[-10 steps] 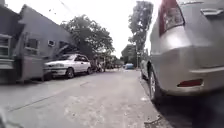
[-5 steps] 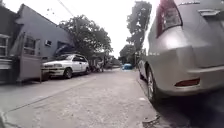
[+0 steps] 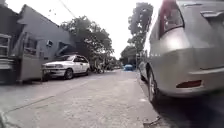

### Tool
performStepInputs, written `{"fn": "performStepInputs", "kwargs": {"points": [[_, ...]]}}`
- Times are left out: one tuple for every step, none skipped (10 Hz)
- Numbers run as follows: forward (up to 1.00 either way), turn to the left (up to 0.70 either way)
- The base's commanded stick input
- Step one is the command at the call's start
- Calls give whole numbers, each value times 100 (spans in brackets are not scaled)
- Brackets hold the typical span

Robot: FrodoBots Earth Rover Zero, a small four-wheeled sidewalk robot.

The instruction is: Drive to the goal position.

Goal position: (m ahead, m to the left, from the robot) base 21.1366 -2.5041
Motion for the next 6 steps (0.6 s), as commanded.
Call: {"fn": "performStepInputs", "kwargs": {"points": [[70,27],[70,27],[70,27],[70,27],[70,13],[70,0]]}}
